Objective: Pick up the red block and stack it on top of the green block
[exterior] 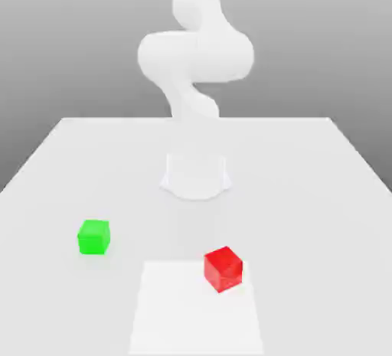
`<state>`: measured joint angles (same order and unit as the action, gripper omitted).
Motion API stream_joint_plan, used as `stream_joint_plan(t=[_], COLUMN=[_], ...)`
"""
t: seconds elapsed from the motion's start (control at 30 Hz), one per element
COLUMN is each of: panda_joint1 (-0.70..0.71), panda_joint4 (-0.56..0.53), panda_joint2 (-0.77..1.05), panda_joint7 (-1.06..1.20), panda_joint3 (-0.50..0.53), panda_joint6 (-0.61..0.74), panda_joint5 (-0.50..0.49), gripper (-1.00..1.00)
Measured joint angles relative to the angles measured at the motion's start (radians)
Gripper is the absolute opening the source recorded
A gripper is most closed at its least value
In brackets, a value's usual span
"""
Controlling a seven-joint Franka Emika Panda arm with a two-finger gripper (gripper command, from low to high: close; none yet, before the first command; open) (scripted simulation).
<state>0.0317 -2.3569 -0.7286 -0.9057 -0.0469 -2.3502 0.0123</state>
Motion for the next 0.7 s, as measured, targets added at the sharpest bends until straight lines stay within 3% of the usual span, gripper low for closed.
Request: stream_joint_plan(t=[0.7], panda_joint1=[0.177], panda_joint4=[-0.485], panda_joint2=[0.617], panda_joint7=[-0.94], panda_joint3=[-0.31], panda_joint6=[-0.43], panda_joint5=[0.057], gripper=[0.0])
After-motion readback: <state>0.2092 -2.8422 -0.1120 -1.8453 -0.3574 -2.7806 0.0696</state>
